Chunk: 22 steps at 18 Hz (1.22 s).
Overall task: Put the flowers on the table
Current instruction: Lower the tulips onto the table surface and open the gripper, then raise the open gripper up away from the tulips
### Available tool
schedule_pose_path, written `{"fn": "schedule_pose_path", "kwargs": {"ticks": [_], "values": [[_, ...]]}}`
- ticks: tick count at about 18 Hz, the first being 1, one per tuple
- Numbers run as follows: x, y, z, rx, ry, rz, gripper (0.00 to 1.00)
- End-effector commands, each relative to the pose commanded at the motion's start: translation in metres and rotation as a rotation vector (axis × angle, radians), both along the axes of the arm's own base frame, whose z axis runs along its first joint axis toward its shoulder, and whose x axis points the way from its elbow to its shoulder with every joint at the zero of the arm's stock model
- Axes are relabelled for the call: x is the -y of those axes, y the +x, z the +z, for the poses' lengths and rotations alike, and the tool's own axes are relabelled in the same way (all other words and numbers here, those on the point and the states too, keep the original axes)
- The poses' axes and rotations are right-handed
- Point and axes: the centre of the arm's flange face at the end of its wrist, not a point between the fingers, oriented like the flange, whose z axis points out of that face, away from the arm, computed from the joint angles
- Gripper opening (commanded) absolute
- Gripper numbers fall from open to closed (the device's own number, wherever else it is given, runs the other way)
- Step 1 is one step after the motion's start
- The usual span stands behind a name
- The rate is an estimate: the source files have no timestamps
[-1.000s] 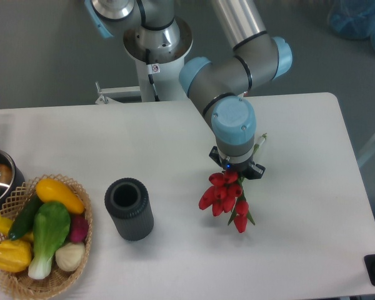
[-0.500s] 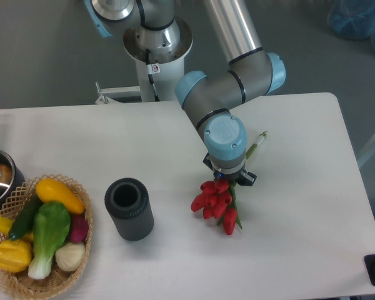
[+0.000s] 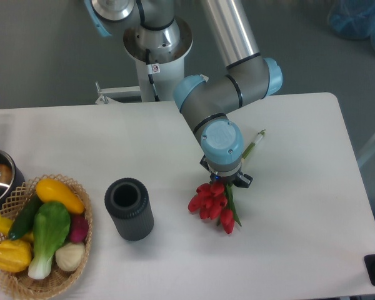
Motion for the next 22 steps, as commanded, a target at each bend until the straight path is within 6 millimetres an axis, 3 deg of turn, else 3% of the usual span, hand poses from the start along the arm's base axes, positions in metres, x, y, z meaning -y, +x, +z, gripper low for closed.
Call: {"fn": "schedule_pose_path", "kwargs": {"ticks": [3, 4, 6, 7, 12, 16, 18, 20, 22], "values": [[-0.001, -0.001, -0.001, 0.001, 0.001, 0.0, 0.5], [0.0, -0.001, -0.001, 0.0, 0.004, 0.0, 0.73], [-0.003, -0.005, 0.004, -0.015, 0.012, 0.0, 0.85], [-0.001, -0.006, 0.01, -0.026, 0.021, 0.002, 1.0], [0.012, -0.02, 0.056, -0.079, 0.128, 0.044, 1.0], [0.026, -0.044, 0.139, -0.117, 0.463, 0.205, 1.0], [0.026, -0.045, 0.168, -0.112, 0.576, 0.227, 1.0], [0.035, -0.053, 0.185, -0.139, 0.6, 0.23, 1.0], [0.036, -0.049, 0.204, -0.175, 0.606, 0.205, 1.0]]}}
